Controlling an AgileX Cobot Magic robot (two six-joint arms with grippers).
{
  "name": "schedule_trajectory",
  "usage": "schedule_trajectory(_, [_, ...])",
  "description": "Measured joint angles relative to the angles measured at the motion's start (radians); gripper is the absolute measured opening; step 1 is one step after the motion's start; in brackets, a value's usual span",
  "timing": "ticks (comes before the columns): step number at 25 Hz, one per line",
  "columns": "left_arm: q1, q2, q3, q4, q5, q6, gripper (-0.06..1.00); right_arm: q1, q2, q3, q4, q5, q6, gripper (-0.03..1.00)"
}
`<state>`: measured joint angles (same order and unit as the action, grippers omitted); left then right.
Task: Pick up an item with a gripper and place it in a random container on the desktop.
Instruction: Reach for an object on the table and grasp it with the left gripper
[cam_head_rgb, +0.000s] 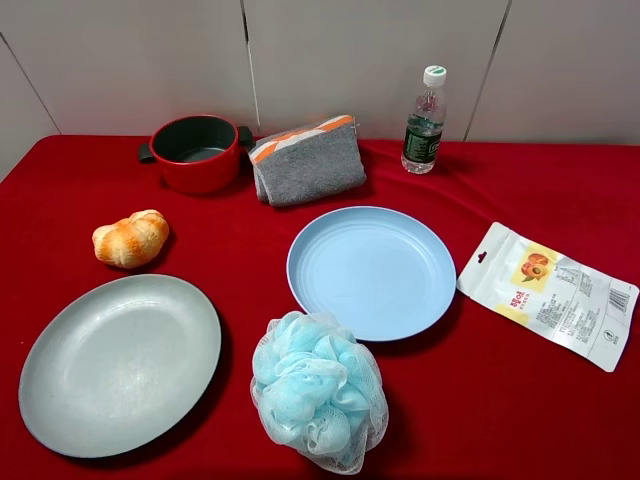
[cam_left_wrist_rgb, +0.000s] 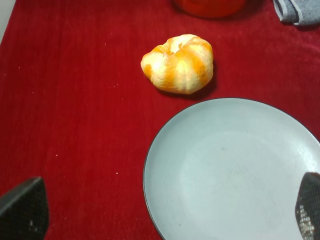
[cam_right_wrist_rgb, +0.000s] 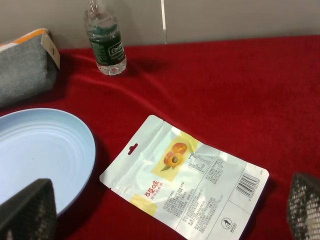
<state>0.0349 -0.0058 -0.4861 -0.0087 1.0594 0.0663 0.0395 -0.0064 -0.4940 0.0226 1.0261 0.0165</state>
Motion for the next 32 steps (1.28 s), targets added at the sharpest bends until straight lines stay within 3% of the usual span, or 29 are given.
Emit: schedule_trajectory(32, [0.0,0.0,0.0,0.0,0.0,0.0,1.0,0.0,0.0,0.0,0.002,0.0,0.0,0.69])
